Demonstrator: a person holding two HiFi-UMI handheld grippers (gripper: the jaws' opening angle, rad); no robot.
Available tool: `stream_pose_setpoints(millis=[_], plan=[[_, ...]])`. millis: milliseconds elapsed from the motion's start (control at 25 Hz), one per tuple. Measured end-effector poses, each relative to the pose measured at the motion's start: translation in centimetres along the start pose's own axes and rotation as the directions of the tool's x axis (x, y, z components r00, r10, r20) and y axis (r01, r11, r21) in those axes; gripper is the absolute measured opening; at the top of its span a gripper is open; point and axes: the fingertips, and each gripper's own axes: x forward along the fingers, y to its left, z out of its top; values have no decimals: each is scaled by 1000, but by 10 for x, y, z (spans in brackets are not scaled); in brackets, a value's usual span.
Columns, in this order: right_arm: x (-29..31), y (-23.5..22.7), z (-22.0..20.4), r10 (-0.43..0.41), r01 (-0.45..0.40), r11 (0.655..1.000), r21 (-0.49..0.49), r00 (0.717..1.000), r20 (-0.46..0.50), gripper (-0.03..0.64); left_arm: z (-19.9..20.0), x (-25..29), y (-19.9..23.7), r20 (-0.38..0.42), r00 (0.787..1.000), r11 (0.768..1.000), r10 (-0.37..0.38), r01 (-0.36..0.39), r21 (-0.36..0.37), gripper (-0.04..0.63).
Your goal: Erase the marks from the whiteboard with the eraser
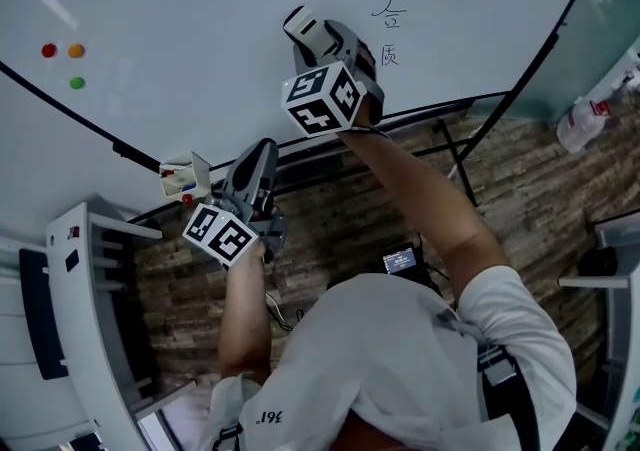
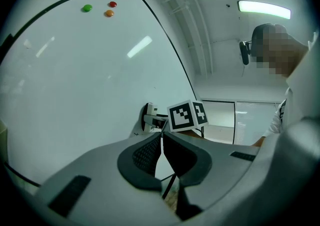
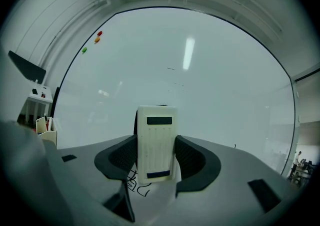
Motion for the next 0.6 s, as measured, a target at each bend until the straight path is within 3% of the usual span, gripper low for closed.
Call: stream_pose_setpoints(millis=[600], plan=[[-9, -62, -29, -61, 62, 998, 22, 998, -15, 250, -18, 37, -23, -14, 999, 999, -34, 34, -7, 8]])
